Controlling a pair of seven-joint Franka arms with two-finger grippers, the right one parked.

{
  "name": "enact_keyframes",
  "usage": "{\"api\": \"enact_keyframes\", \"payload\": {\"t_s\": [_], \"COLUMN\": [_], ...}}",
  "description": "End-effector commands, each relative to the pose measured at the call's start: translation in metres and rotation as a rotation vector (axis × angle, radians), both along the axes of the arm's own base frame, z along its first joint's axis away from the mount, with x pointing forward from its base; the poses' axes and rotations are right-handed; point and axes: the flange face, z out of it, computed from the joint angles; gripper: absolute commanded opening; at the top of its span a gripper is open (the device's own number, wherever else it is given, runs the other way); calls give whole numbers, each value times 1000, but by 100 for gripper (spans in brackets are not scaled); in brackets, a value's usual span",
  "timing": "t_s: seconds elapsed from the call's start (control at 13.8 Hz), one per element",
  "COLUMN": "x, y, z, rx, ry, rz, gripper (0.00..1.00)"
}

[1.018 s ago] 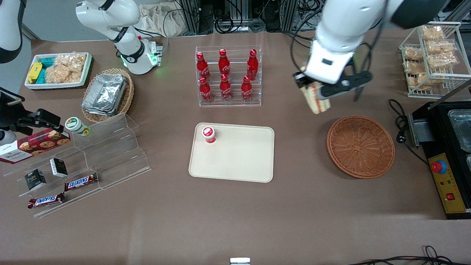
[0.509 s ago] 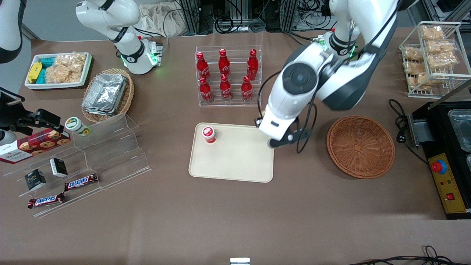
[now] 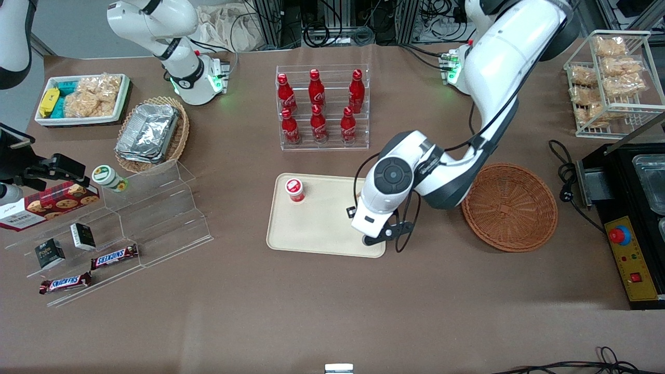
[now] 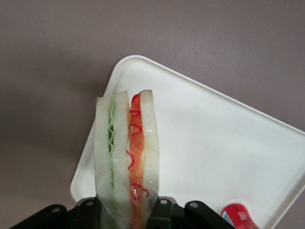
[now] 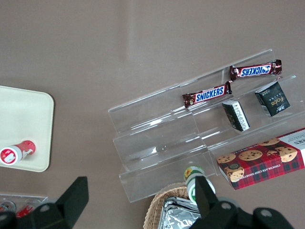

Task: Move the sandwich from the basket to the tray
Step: 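Lower the sandwich onto the white tray and open the left gripper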

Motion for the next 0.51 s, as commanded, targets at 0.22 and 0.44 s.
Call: {"api": "enact_keyframes", "payload": {"t_s": [0.22, 0.44], "x": [9, 9], "y": [-11, -11], "z": [-69, -74], "rx": [-18, -14], "ry": [-17, -16], "rz": [23, 23], "gripper": [34, 51]}}
